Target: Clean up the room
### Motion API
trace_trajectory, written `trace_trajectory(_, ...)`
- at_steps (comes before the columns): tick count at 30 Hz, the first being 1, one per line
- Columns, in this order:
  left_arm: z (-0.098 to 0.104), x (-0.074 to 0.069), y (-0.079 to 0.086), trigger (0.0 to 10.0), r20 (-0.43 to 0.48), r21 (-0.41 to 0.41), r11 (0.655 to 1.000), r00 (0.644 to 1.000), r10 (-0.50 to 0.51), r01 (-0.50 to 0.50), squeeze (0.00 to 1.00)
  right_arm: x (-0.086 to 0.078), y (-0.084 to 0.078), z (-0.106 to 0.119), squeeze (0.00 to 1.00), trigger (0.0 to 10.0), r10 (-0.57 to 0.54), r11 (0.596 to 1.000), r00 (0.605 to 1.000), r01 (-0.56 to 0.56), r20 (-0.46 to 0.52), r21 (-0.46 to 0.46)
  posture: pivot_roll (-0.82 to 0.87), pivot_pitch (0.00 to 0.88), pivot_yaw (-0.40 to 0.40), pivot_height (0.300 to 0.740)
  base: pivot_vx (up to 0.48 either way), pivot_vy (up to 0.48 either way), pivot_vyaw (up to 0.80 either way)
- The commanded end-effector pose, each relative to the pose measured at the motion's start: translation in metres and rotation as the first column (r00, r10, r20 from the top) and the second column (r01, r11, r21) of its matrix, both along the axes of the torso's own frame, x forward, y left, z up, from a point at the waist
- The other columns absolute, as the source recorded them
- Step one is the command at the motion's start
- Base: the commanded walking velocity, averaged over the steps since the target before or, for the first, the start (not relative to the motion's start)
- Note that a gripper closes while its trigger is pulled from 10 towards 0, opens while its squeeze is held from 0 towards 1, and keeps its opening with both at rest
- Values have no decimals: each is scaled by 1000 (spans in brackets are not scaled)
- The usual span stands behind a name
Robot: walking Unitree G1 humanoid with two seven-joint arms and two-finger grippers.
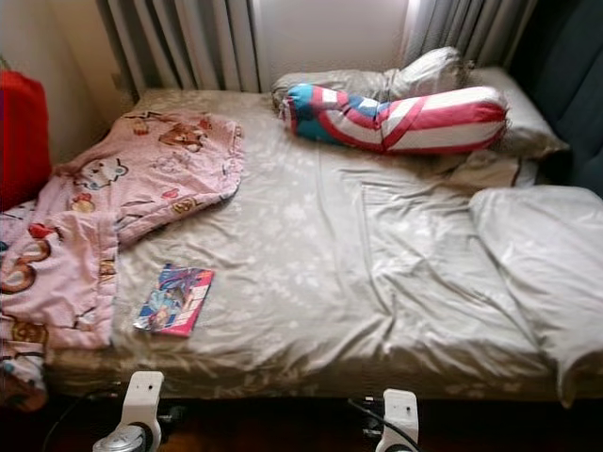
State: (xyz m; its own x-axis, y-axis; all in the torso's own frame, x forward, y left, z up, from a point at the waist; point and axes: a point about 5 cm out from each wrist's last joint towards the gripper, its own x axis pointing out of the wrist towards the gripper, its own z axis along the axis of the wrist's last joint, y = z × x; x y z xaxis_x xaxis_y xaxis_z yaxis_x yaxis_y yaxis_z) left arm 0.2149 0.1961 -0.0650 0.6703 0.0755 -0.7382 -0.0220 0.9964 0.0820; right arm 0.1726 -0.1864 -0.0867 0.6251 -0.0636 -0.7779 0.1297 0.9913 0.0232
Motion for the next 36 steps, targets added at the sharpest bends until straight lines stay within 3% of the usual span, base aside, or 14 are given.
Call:
trace_trajectory(1, -1, -3, 6, 10000, -12, 10, 1000, 1000, 10, -10, 0, 2, 4, 0, 0, 10000, 1, 1000, 1000, -1, 7, 8, -86, 36, -18, 740, 0, 371, 0)
trace_trajectory(36, -1, -2, 6, 10000, -11, 9, 1000, 1000, 14, -14, 0, -1, 5, -1, 0, 10000, 15, 1000, 1000, -15, -6, 5, -85, 51, -19, 740, 0, 369, 0)
